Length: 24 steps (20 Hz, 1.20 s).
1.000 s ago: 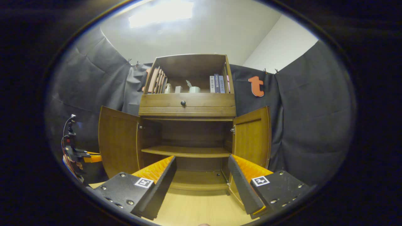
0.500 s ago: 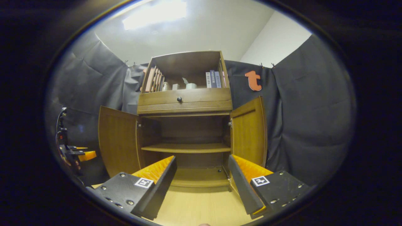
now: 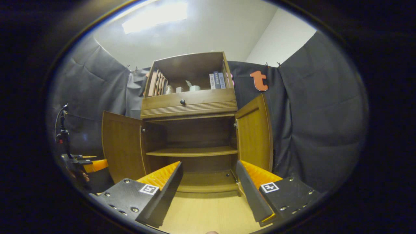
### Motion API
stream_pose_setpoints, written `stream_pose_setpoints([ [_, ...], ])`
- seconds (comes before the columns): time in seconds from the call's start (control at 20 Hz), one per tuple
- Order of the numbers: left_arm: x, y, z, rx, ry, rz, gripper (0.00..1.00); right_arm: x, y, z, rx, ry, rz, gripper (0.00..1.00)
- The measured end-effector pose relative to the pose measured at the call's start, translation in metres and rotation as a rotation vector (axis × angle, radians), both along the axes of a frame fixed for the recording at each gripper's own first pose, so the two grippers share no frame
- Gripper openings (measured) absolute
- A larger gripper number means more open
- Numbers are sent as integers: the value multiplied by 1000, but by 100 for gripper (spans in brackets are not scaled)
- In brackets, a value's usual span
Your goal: Open the right door of the double-door shoe cabinet with the right hand, and open the left door with the left hand.
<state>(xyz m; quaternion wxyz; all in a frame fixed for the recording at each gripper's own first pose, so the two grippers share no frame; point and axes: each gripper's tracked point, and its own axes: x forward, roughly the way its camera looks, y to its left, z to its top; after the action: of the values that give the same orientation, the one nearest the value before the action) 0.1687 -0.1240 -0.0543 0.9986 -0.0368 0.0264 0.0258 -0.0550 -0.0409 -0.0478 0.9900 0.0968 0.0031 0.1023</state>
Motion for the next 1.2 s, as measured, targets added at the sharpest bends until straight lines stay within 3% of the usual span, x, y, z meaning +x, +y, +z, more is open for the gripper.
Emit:
stream_pose_setpoints([
  [0.25, 6, -33, -3, -32, 4, -74, 93, 0, -3, -10, -9, 15, -2, 98],
  [0.45, 7, -50, -13, -15, 35, -123, 92, -7, -38, -33, 9, 60, -116, 96],
  [0.5, 9, -50, -15, -1, 44, -125, 96, -12, -41, -41, -3, 77, -133, 94],
  [0.55, 8, -51, -17, 12, 52, -129, 93, -16, -42, -43, -11, 83, -136, 99],
  [0.6, 9, -53, -18, 20, 51, -138, 93, -21, -39, -40, -10, 74, -126, 94],
  [0.7, 9, -56, -19, 29, 48, -152, 93, -28, -38, -36, -1, 47, -100, 98],
  [0.75, 9, -56, -19, 35, 46, -154, 93, -29, -44, -36, 4, 44, -112, 95],
  [0.8, 10, -57, -20, 42, 48, -156, 93, -29, -51, -38, 3, 44, -126, 98],
  [0.85, 9, -56, -19, 49, 49, -158, 93, -31, -54, -38, 2, 42, -139, 94],
  [0.9, 10, -56, -19, 55, 46, -159, 96, -34, -55, -36, 0, 36, -144, 98],
  [1.1, 15, -51, -13, 68, 14, -149, 93, -40, -36, -31, -10, 19, -107, 94],
  [1.2, 15, -50, -12, 72, 8, -151, 93, -42, -28, -31, -33, 12, -88, 99],
])
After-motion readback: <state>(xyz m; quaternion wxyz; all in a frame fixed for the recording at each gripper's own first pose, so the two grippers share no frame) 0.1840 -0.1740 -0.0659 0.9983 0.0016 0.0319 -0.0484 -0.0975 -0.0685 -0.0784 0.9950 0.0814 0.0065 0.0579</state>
